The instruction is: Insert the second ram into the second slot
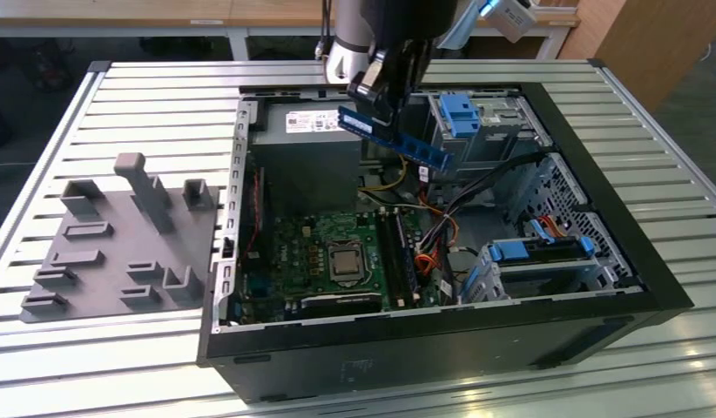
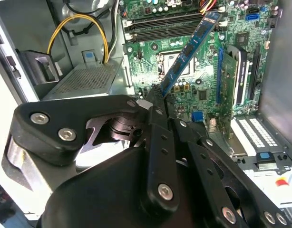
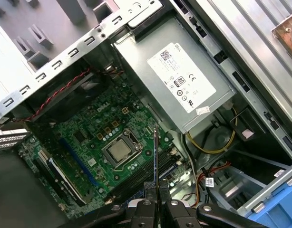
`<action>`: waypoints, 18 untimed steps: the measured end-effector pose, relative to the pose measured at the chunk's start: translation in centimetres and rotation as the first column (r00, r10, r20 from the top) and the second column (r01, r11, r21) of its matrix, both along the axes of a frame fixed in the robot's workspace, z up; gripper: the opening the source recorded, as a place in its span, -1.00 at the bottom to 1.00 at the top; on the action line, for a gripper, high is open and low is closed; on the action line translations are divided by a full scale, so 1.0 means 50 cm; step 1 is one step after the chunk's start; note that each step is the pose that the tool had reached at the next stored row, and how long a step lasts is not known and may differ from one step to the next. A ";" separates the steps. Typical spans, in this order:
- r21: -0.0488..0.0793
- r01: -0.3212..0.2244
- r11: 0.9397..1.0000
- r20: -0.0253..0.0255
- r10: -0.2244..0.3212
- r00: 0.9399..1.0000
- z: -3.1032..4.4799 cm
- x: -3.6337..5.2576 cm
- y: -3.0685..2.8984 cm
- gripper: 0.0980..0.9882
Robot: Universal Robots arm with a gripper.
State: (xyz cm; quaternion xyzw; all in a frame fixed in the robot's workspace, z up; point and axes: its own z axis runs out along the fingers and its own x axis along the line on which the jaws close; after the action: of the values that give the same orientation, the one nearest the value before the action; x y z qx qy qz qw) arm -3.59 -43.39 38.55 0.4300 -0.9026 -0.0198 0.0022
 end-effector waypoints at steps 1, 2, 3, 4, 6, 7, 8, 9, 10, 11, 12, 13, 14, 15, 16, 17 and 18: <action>0.000 0.005 1.000 0.000 -0.005 1.000 0.000 0.000 0.000 -0.91; 0.000 0.009 1.000 0.000 -0.009 1.000 0.000 0.000 0.000 -0.91; 0.000 0.014 1.000 0.000 -0.014 1.000 0.000 0.000 0.000 -0.91; 0.000 0.018 1.000 0.000 -0.018 1.000 0.000 0.000 0.000 -0.91; 0.000 0.028 1.000 0.000 -0.028 1.000 0.000 0.000 0.000 -0.91; 0.000 0.032 0.999 0.000 -0.032 0.999 0.000 0.000 0.000 -0.91; 0.000 0.037 0.999 0.000 -0.037 0.999 0.000 0.000 0.000 -0.91; 0.000 0.041 0.999 0.000 -0.041 0.999 0.000 0.000 0.000 -0.91; 0.000 0.046 0.999 0.000 -0.046 0.999 0.000 0.000 0.000 -0.91; 0.000 0.051 0.999 0.000 -0.051 0.999 0.000 0.000 0.000 -0.91; 0.000 0.057 0.998 0.000 -0.057 0.998 0.000 0.000 0.000 -0.91; 0.000 0.064 0.998 0.000 -0.064 0.998 0.000 0.000 0.000 -0.91; 0.000 0.072 0.997 0.000 -0.072 0.997 0.000 0.000 0.000 -0.91; -0.001 0.080 0.997 0.000 -0.080 0.997 0.000 0.000 0.000 -0.91; -0.001 0.089 0.996 0.000 -0.089 0.996 0.000 0.000 0.000 -0.91; -0.001 0.098 0.995 0.000 -0.098 0.995 0.000 0.000 0.000 -0.91; -0.001 0.107 0.994 0.000 -0.107 0.994 0.000 0.000 0.000 -0.91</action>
State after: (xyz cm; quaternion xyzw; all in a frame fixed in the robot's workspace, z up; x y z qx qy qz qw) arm -3.59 -43.39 38.54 0.3811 -0.9243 -0.0193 0.0014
